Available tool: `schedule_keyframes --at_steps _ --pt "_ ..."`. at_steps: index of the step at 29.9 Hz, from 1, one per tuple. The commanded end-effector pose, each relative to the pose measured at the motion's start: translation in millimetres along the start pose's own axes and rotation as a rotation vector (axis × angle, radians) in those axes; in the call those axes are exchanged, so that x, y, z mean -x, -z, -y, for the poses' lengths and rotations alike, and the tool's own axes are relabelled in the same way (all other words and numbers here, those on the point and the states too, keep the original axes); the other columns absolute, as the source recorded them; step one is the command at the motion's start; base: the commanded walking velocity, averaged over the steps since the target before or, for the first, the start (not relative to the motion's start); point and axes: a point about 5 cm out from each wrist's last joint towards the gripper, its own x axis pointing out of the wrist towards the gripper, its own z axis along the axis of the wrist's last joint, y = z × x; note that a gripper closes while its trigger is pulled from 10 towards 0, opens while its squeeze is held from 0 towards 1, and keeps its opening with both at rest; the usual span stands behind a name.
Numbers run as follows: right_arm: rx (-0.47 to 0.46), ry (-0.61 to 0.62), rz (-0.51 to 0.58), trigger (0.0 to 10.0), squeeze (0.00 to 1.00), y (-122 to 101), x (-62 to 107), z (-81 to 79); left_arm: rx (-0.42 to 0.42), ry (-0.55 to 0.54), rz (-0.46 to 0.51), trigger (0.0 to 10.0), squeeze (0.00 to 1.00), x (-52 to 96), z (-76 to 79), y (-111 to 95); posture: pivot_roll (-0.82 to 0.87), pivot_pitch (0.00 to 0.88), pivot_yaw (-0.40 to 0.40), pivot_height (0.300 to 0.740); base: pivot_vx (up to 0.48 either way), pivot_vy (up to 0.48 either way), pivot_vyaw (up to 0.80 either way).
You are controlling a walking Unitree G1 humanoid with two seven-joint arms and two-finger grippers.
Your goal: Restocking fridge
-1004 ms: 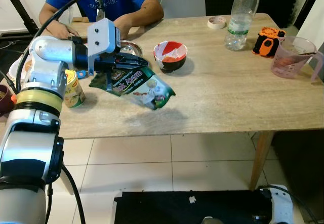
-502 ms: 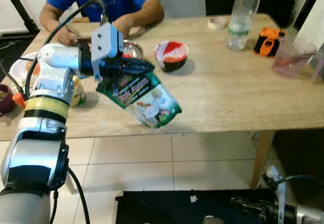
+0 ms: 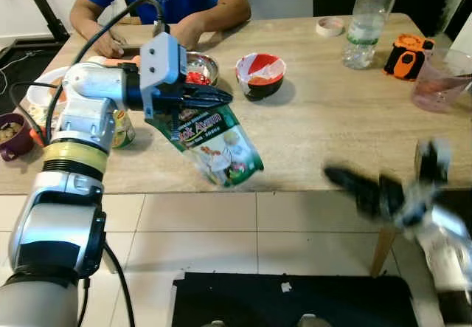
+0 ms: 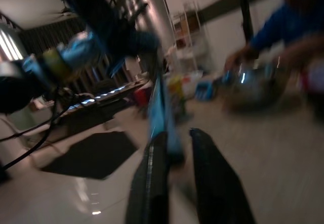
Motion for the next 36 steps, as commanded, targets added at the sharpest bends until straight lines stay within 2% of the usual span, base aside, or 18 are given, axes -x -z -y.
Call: schedule_keyframes --at_steps 1,2,4,5,7,8,12,13,15,16,17,18,19,20,26,28,30,36 --pt "0.021 0.044 0.007 10.0 1.00 -1 0.2 2.1 -0.029 -0.006 0.013 0.0 0.00 -1.3 -3.7 -7 -0.05 0.116 0.053 0.740 0.000 0.000 0.00" --pt "0.067 0.046 0.042 10.0 1.00 -11 -21.3 4.8 -0.035 -0.006 0.016 0.0 0.00 -3.0 -4.7 -8 -0.05 0.117 0.052 0.740 0.000 0.000 0.00" --pt "0.067 0.046 0.042 10.0 1.00 -11 -21.3 4.8 -0.035 -0.006 0.016 0.0 0.00 -3.0 -4.7 -8 -0.05 0.117 0.052 0.740 0.000 0.000 0.00" --pt "0.094 0.016 0.052 10.0 1.00 -17 -40.2 3.1 -0.040 -0.005 0.020 0.0 0.00 -4.6 -5.6 -10 -0.04 0.118 0.050 0.740 0.000 0.000 0.00" --pt "0.094 0.016 0.052 10.0 1.00 -17 -40.2 3.1 -0.040 -0.005 0.020 0.0 0.00 -4.6 -5.6 -10 -0.04 0.118 0.050 0.740 0.000 0.000 0.00" --pt "0.103 -0.031 0.046 10.0 1.00 -19 -55.3 -0.3 -0.046 -0.001 0.026 0.0 0.00 -6.5 -6.2 -12 -0.04 0.120 0.048 0.740 0.000 0.000 0.00" --pt "0.103 -0.031 0.046 10.0 1.00 -19 -55.3 -0.3 -0.046 -0.001 0.026 0.0 0.00 -6.5 -6.2 -12 -0.04 0.120 0.048 0.740 0.000 0.000 0.00" --pt "0.107 -0.077 0.036 10.0 1.00 -19 -66.2 -3.6 -0.052 0.006 0.032 0.0 0.00 -8.4 -6.2 -14 -0.04 0.122 0.046 0.740 0.000 0.000 0.00" --pt "0.107 -0.077 0.036 10.0 1.00 -19 -66.2 -3.6 -0.052 0.006 0.032 0.0 0.00 -8.4 -6.2 -14 -0.04 0.122 0.046 0.740 0.000 0.000 0.00" --pt "0.139 -0.137 -0.020 10.0 1.00 -15 -80.6 -9.1 -0.061 0.018 0.045 0.0 0.00 -12.3 -6.2 -17 -0.04 0.123 0.047 0.740 0.000 0.000 0.00" --pt "0.139 -0.137 -0.020 10.0 1.00 -15 -80.6 -9.1 -0.061 0.018 0.045 0.0 0.00 -12.3 -6.2 -17 -0.04 0.123 0.047 0.740 0.000 0.000 0.00" --pt "0.149 -0.196 -0.054 10.0 0.82 -12 -93.0 -14.8 -0.071 0.029 0.057 0.0 0.00 -16.2 -6.6 -20 -0.04 0.123 0.047 0.740 0.000 0.000 0.00" --pt "0.149 -0.196 -0.054 10.0 0.82 -12 -93.0 -14.8 -0.071 0.029 0.057 0.0 0.00 -16.2 -6.6 -20 -0.04 0.123 0.047 0.740 0.000 0.000 0.00" --pt "0.150 -0.245 -0.073 10.0 0.00 -10 -101.6 -19.9 -0.077 0.036 0.066 0.0 0.00 -19.1 -7.0 -22 -0.04 0.123 0.047 0.740 0.000 0.000 0.00" --pt "0.136 -0.342 -0.090 10.0 0.00 -10 -113.4 -31.1 -0.087 0.050 0.079 0.0 0.00 -23.1 -7.8 -27 -0.04 0.126 0.047 0.740 0.000 0.000 0.00" --pt "0.136 -0.443 -0.167 10.0 0.00 2 -125.8 -45.5 -0.100 0.079 0.100 0.0 0.00 -30.3 -7.0 -32 -0.03 0.127 0.045 0.740 0.000 0.000 0.00" --pt "0.136 -0.443 -0.167 10.0 0.00 2 -125.8 -45.5 -0.100 0.079 0.100 0.0 0.00 -30.3 -7.0 -32 -0.03 0.127 0.045 0.740 0.000 0.000 0.00" --pt "0.226 -0.403 -0.305 10.0 0.00 28 -133.9 -45.3 -0.115 0.102 0.120 0.0 0.00 -36.5 -6.1 -37 -0.03 0.129 0.045 0.740 0.000 0.000 0.00"
